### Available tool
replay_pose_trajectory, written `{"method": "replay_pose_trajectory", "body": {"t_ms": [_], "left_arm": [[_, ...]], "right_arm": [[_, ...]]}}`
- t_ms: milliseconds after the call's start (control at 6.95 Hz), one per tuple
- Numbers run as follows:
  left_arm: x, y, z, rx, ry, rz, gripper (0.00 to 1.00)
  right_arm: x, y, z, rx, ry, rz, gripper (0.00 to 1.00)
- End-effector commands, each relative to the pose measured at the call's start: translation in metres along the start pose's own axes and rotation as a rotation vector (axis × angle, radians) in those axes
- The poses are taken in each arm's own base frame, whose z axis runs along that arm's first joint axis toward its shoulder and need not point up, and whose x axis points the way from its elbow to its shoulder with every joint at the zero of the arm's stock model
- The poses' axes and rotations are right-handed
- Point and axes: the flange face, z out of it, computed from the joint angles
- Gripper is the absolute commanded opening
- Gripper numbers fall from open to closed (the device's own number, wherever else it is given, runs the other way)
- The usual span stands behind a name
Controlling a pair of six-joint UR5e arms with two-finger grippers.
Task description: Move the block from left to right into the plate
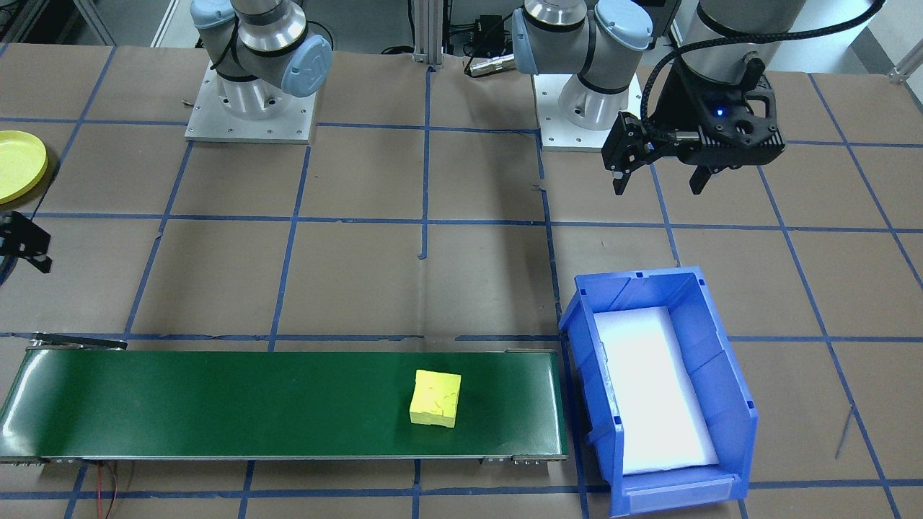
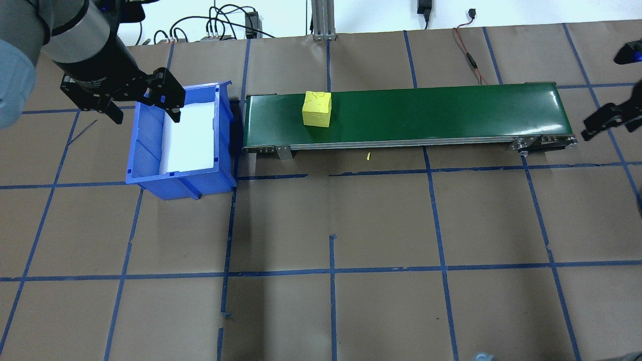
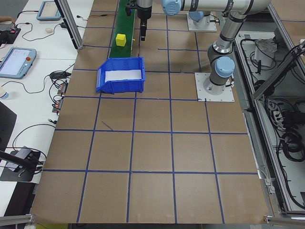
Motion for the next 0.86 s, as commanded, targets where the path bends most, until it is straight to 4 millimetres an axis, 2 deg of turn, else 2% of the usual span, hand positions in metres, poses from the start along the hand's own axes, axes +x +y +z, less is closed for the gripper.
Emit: {"method": "replay_pose_trajectory", "body": {"t_ms": [0,288,432,576,720], "left_arm": [[0.003,0.000,-0.004,0.009,0.000,0.010,1.00],[0.003,0.000,-0.005,0.010,0.001,0.009,1.00],[0.003,0.000,-0.004,0.009,0.000,0.013,1.00],[0.003,0.000,-0.004,0.009,0.000,0.013,1.00],[0.003,0.000,-0.005,0.010,0.000,0.012,1.00]], "right_arm": [[-0.116,-0.043,0.002,0.028,-0.086,0.175,1.00],[-0.207,-0.086,0.018,0.064,-0.187,0.329,0.99],[-0.245,-0.107,0.031,0.049,-0.199,0.425,0.99],[-0.264,-0.123,0.037,0.038,-0.207,0.506,0.99],[-0.267,-0.128,0.033,0.041,-0.223,0.530,0.99]]}}
